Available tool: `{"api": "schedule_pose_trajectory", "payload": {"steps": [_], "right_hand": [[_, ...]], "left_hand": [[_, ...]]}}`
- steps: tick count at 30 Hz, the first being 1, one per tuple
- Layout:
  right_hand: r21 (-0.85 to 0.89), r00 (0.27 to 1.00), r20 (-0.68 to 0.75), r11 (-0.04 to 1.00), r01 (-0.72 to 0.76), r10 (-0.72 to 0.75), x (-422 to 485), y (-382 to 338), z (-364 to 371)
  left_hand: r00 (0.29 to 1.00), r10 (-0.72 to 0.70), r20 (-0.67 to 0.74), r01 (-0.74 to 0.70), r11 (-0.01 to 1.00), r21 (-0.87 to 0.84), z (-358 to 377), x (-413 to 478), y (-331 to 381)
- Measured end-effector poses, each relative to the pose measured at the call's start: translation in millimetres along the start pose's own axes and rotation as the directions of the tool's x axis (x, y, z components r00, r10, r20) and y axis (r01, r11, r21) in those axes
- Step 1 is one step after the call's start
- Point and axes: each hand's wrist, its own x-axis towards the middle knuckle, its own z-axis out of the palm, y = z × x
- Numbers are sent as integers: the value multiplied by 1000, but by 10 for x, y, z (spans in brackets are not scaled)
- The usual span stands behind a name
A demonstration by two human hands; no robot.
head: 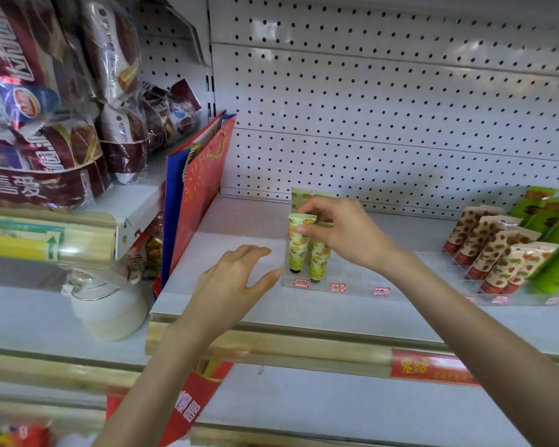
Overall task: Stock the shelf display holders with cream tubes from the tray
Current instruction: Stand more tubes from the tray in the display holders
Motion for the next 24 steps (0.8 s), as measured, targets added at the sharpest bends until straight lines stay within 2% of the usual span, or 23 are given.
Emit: {"api": "schedule_pose_trajectory", "payload": {"steps": [7,24], "right_hand": [[-41,1000,20,999,10,-9,38,70,78],[-81,998,18,995,-66,68,76,176,117]], "left_hand": [[1000,-13,24,15,997,-76,14,44,-36],[999,-22,40,25,997,-75,20,36,-43]]}}
